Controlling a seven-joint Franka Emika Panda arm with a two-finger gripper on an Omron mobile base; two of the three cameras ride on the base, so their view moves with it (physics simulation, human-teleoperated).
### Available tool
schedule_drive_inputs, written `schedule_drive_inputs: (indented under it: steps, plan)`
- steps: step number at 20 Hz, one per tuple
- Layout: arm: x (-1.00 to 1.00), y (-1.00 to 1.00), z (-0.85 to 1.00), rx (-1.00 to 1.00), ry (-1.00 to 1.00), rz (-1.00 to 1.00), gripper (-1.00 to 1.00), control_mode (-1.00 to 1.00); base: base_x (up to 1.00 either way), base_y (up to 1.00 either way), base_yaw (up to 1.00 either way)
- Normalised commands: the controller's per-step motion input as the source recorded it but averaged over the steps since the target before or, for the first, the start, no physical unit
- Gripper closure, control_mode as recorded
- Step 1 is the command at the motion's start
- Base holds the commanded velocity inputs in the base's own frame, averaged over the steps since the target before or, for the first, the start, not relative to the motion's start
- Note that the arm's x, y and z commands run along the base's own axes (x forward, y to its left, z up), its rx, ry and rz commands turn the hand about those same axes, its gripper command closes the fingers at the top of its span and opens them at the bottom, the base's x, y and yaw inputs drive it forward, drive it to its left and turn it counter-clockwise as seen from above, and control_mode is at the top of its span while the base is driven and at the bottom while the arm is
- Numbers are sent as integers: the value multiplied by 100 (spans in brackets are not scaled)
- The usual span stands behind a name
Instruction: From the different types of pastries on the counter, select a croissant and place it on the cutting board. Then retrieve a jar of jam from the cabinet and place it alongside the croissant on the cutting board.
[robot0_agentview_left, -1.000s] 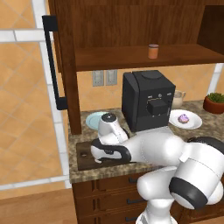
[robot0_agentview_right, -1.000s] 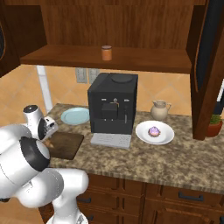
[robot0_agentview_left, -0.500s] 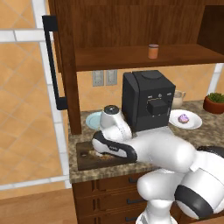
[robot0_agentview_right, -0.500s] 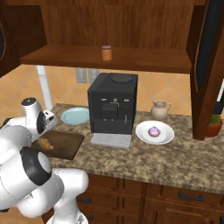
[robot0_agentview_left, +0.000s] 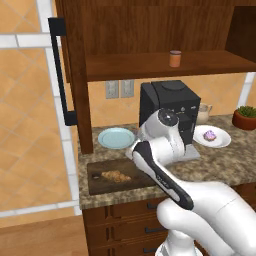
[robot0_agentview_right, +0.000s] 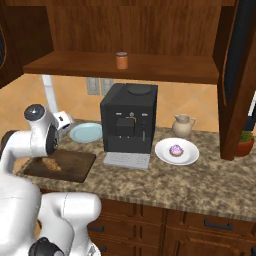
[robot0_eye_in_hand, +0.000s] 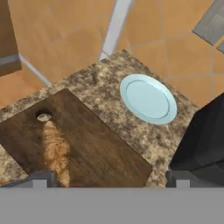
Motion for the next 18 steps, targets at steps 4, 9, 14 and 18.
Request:
schedule_drive_inputs:
  steps: [4, 9, 14, 18]
  plan:
    - [-31, -34, 89, 20, -39, -39, -100, -100, 0, 0, 0]
    - [-7, -44, 76, 6, -29, -49, -100, -100, 0, 0, 0]
    - [-12, -72, 81, 9, -6, -38, -100, -100, 0, 0, 0]
    - [-27, -75, 87, 13, 5, -22, -100, -100, 0, 0, 0]
